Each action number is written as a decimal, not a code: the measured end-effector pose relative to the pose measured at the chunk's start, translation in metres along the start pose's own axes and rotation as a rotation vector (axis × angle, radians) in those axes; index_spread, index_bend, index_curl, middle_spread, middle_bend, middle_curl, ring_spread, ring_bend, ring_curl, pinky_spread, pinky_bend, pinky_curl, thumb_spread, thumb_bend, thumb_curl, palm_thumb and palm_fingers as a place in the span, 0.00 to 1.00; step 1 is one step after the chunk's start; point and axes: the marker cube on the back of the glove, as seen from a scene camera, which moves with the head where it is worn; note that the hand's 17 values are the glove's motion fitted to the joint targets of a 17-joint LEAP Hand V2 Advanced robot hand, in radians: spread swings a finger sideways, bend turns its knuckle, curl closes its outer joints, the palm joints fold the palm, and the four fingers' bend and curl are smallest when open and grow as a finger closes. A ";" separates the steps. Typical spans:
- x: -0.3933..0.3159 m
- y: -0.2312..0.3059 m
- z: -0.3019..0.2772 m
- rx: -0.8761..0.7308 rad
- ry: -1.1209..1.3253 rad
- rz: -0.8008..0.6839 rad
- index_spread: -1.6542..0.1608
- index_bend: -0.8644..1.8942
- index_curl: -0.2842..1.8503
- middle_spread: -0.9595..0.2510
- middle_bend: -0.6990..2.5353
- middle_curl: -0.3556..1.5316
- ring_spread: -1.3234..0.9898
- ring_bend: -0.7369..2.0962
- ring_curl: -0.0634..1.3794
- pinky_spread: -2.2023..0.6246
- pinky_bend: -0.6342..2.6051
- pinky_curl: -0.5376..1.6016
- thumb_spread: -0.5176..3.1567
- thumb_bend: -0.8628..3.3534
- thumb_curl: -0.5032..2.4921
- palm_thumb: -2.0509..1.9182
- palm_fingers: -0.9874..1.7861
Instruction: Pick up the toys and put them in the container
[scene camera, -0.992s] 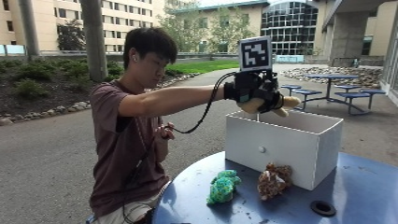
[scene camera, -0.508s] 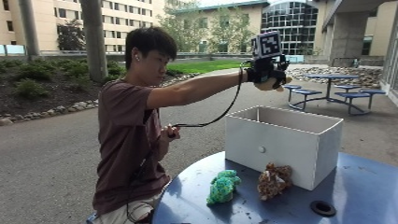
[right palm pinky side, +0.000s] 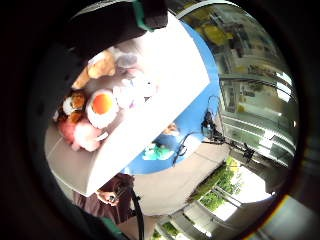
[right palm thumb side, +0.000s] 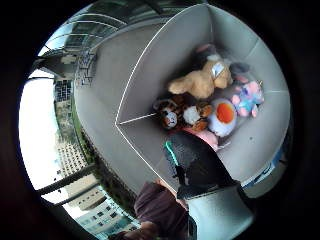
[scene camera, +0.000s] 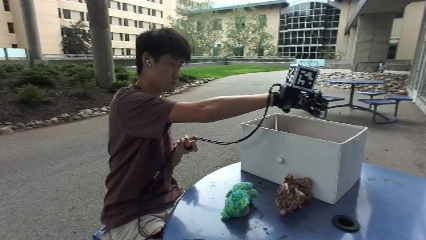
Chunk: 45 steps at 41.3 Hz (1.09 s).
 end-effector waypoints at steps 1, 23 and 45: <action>0.003 -0.001 -0.003 0.005 -0.005 0.050 0.82 0.33 0.37 0.78 0.32 0.44 0.51 0.51 0.37 0.75 0.59 0.49 0.42 0.19 0.42 0.55 0.12; 0.198 0.067 -0.045 0.072 -0.063 -0.141 0.83 0.32 0.22 0.84 0.25 0.36 0.57 0.40 0.27 0.79 0.50 0.43 0.48 0.20 0.33 0.52 0.23; 0.319 0.101 0.219 -0.155 0.016 -0.346 0.82 0.32 0.18 0.83 0.26 0.33 0.57 0.40 0.27 0.79 0.48 0.42 0.48 0.20 0.30 0.53 0.26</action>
